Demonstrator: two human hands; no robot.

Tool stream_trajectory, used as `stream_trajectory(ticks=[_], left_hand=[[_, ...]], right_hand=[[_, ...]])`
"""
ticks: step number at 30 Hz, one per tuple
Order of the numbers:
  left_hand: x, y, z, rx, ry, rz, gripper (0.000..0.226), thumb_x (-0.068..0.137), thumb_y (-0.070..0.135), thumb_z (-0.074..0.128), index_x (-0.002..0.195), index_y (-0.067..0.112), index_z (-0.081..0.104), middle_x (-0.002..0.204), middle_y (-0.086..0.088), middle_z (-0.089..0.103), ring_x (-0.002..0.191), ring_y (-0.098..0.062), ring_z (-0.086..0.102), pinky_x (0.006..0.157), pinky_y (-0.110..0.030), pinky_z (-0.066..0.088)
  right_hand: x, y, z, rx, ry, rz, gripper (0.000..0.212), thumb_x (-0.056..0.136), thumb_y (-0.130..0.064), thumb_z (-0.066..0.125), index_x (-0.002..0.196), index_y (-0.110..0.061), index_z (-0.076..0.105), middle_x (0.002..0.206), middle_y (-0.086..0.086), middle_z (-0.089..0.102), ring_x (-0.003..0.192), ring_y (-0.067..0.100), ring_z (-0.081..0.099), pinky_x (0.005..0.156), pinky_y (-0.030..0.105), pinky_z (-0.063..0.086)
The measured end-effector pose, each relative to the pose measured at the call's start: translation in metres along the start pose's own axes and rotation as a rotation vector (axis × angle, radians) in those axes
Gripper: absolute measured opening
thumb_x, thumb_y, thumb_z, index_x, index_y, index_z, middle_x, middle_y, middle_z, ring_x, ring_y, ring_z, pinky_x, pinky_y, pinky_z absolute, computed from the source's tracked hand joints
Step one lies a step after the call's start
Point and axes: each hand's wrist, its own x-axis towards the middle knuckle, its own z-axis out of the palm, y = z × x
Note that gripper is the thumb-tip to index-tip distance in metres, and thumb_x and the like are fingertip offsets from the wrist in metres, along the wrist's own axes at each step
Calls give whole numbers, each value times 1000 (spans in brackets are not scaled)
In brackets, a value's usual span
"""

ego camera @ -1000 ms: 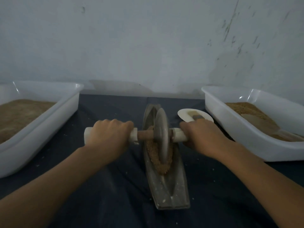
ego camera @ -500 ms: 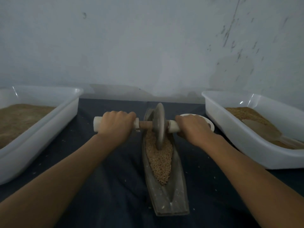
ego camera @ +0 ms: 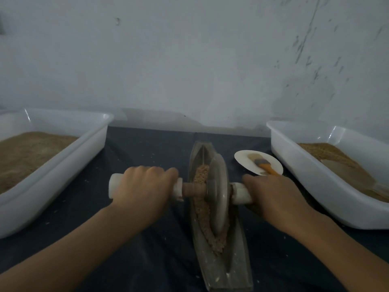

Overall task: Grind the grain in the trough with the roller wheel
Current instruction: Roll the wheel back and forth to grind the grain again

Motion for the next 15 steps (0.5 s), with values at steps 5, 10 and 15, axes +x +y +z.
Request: stream_trajectory(ticks=[5,10,15], left_hand=[[54,-5,24,-18,-17,-102,18,85,30,59,86,28,41,85,6,60,74,-20,58,62,-32,35],[61,-7,18,-24,-55,-66,19,85,31,58,84,29,39,81,6,56,68,-20,50,61,-33,33],[10,-3,-2,-32,-89,5,24,80,40,59,79,35,35,65,11,37,61,-14,42,57,-31,30]], right_hand=[[61,11,27,-37,30,116,26,83,-32,64,98,-24,45,84,1,58,77,27,61,63,37,51],[63,19,26,-22,50,31,25,87,-35,58,103,-23,44,90,0,62,78,26,61,66,39,52],[0,13,-2,44,-33,-92,23,78,-37,67,87,-31,47,74,-10,53,73,14,58,55,27,26]])
